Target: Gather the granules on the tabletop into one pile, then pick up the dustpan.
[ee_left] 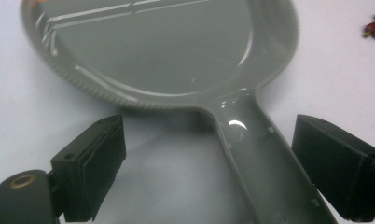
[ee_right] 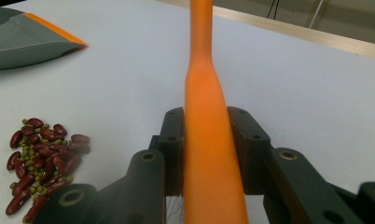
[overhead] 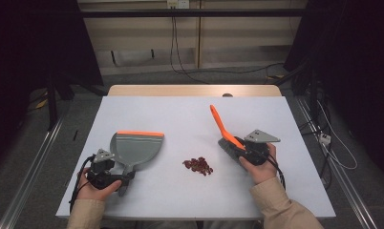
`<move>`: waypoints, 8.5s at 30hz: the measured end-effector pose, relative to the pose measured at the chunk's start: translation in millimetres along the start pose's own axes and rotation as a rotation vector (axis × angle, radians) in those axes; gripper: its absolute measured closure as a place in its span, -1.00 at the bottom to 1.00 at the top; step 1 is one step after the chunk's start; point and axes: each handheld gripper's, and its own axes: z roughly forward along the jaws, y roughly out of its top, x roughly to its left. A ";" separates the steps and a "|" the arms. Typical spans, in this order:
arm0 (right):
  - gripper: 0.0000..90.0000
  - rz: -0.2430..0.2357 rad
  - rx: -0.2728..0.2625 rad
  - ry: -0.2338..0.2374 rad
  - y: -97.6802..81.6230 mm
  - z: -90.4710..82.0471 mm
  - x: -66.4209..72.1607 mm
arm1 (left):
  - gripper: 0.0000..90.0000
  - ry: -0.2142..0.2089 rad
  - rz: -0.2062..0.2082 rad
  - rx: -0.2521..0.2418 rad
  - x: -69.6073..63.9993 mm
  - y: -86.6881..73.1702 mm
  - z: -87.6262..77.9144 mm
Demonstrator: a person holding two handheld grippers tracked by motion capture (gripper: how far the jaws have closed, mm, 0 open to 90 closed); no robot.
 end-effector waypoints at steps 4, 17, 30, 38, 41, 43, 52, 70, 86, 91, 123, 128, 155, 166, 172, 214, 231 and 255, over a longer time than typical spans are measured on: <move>0.52 -0.003 -0.004 -0.006 0.4 -0.4 -0.1 | -0.44 0.022 -0.023 0.006 0.7 2.3 -1.2; 0.55 -0.010 -0.001 -0.014 1.0 0.0 1.0 | 0.40 0.001 0.021 0.096 -2.1 18.3 19.9; 0.56 -0.017 0.002 -0.014 1.9 0.3 2.4 | 0.41 -0.086 0.124 0.072 -7.0 21.0 3.7; 0.56 -0.016 -0.001 -0.012 2.0 1.4 2.2 | 0.41 -0.187 0.186 0.074 -14.0 21.4 -12.1; 0.56 -0.014 0.000 -0.013 2.0 1.5 2.1 | 0.41 -0.210 0.204 0.075 -17.6 22.3 -15.9; 0.56 -0.015 0.000 -0.014 2.0 1.3 2.1 | 0.41 -0.230 0.216 0.079 -20.1 22.4 -16.8; 0.56 -0.015 -0.003 -0.010 1.9 1.9 2.3 | 0.41 -0.262 0.272 0.101 -27.5 19.7 -16.5; 0.56 -0.021 -0.006 -0.015 1.9 3.1 3.5 | 0.41 -0.344 0.351 0.182 -38.8 5.8 -13.9; 0.43 -0.059 0.021 -0.011 10.2 -0.3 9.3 | 0.41 -0.403 0.405 0.202 -53.6 4.3 -8.5; 0.49 -0.057 0.026 -0.018 13.1 -5.9 7.1 | 0.40 -0.418 0.408 0.199 -59.0 4.8 -6.3; 0.59 -0.149 -0.020 0.003 15.9 16.3 57.2 | 0.35 -0.426 0.418 0.187 -57.8 -0.2 -2.9; 0.59 -0.131 -0.019 -0.005 15.8 16.1 58.7 | 0.39 -0.419 0.427 0.197 -58.7 1.1 -3.3; 0.55 -0.137 0.002 -0.012 12.4 19.2 87.3 | 0.39 -0.440 0.430 0.216 -63.9 1.1 -4.2; 0.54 -0.084 -0.004 0.017 11.5 19.0 93.3 | 0.39 -0.448 0.425 0.220 -66.2 2.3 -2.7; 0.54 -0.065 -0.008 0.035 12.9 19.6 96.5 | 0.39 -0.454 0.428 0.219 -65.6 2.4 -1.9; 0.58 -0.138 0.202 0.034 34.0 31.0 95.6 | 0.39 -0.458 0.411 0.220 -65.9 2.6 -0.7; 0.58 -0.085 0.165 0.038 30.4 30.9 110.3 | 0.39 -0.459 0.387 0.225 -74.2 7.6 5.5; 0.58 -0.048 0.102 0.087 31.3 32.1 133.7 | 0.39 -0.464 0.368 0.231 -75.1 10.0 8.1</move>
